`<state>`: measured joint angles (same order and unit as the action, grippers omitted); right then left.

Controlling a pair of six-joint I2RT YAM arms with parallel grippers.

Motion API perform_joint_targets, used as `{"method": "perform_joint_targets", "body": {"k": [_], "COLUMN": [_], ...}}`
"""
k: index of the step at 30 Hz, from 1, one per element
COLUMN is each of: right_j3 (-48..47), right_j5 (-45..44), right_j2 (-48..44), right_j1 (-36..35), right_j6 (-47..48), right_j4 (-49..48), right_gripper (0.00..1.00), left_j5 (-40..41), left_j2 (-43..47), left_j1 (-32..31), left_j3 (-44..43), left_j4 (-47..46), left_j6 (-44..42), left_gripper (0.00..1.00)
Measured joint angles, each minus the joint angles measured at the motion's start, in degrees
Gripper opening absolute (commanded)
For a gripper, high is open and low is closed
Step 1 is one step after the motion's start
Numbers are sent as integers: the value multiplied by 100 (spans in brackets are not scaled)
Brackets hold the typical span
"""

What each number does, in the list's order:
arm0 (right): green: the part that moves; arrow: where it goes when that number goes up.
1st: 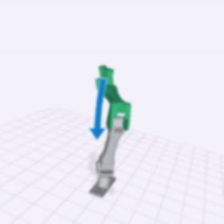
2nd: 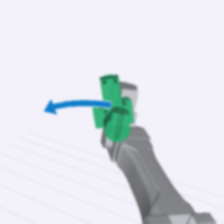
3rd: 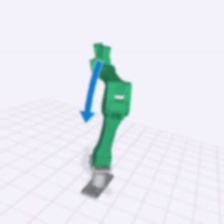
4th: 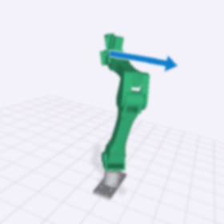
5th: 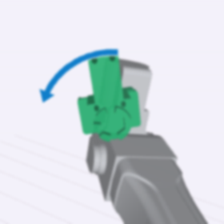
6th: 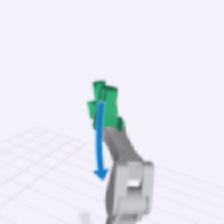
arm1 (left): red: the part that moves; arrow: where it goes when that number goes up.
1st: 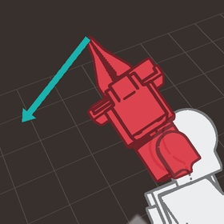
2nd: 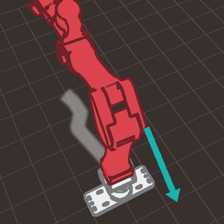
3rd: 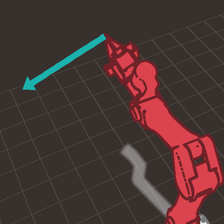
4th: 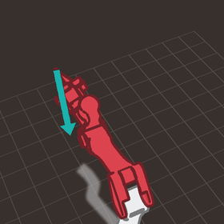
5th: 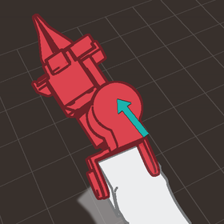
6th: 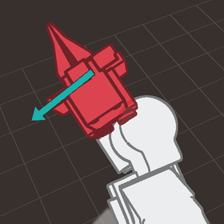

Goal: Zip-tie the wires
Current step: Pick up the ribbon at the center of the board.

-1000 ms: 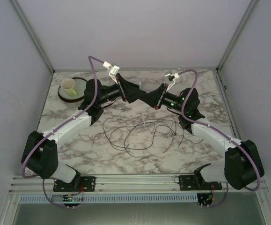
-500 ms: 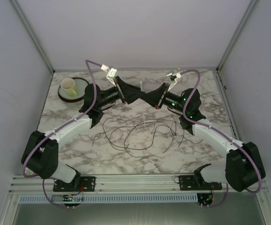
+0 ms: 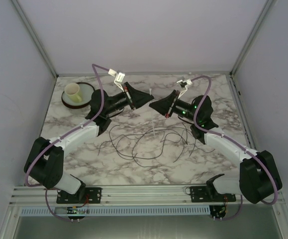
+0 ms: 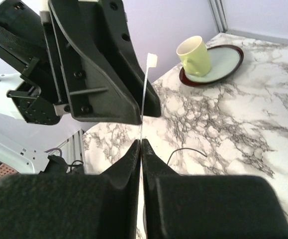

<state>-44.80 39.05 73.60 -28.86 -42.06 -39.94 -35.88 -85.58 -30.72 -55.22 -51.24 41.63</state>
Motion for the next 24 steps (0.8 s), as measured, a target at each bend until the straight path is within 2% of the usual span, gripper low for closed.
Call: {"method": "perform_joint_targets", "body": {"k": [4,12,15,17,19,24], "right_j3": [116,127,127,127,125,129], "right_j5": [-90,-372,-483,-584,-708,-1224], "right_j2": [-2,-229,-337,-433,-555,-1117], "right_j1": [0,0,0,0,4,7], "right_j6": [4,234,369,516,688,1401], "right_j4": [48,337,481,632,870,1637], "right_gripper": [0,0,21,41,57,91], "left_j5": [37,229,289,339,372,400], "left_j2": [0,0,0,0,-2,-114], "left_j1": [-2,-4,-4,-4,-4,4], "left_j3": [0,0,-4,-15,-37,-332], "left_j4": [4,7,17,55,94,417], "left_j6": [-9,-48,-48,-48,-50,-164], "left_gripper": [0,0,0,0,0,0]}}
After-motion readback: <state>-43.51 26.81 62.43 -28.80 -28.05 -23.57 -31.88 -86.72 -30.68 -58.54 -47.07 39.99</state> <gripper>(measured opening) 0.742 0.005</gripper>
